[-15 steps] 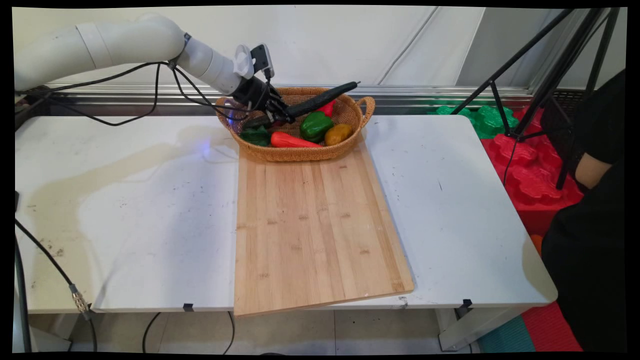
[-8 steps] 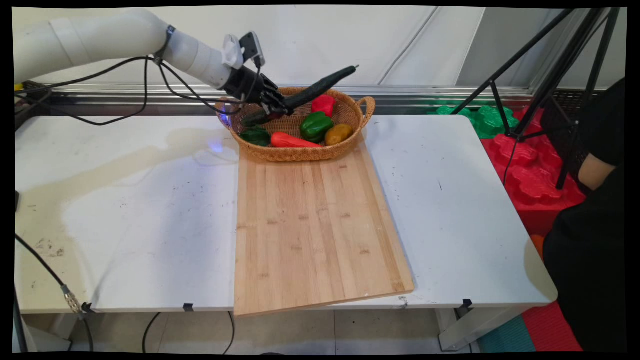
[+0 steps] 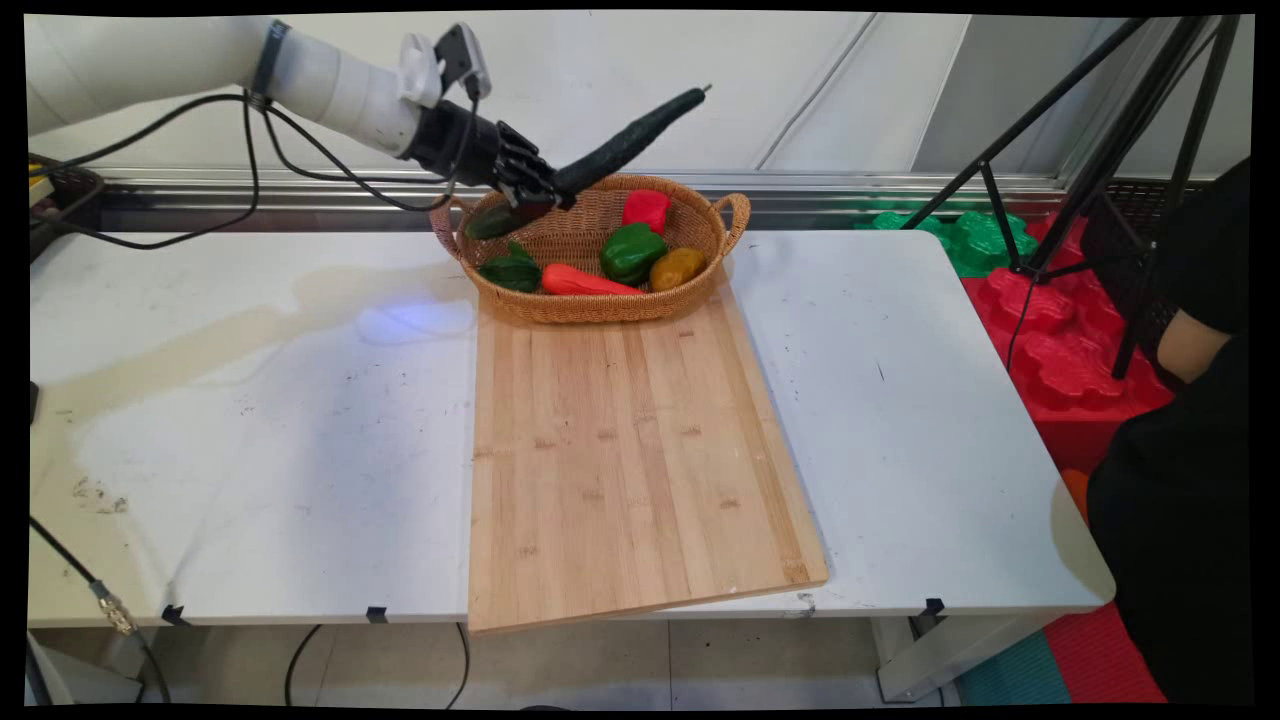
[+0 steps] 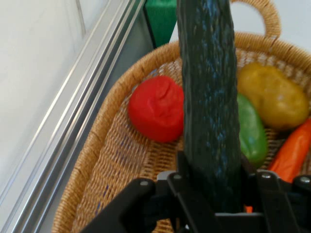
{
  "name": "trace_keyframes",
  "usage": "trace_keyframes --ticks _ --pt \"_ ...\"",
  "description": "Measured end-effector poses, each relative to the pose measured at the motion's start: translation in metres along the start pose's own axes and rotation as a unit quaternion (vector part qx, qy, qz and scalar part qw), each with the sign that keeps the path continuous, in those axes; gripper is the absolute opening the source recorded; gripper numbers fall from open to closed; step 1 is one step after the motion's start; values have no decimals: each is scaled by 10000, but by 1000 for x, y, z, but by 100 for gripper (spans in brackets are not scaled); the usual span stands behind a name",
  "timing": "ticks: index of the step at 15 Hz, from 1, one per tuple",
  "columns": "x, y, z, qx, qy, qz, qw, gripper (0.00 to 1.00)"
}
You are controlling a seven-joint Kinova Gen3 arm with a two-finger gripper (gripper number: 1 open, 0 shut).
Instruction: Place the picked object on the cutting board
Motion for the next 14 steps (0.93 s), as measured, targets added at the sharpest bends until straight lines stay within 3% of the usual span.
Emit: trace_keyframes --ticks 7,14 --pt "12 18 -41 -174 242 -39 9995 0" --pt "15 57 -67 -663 242 61 9975 0"
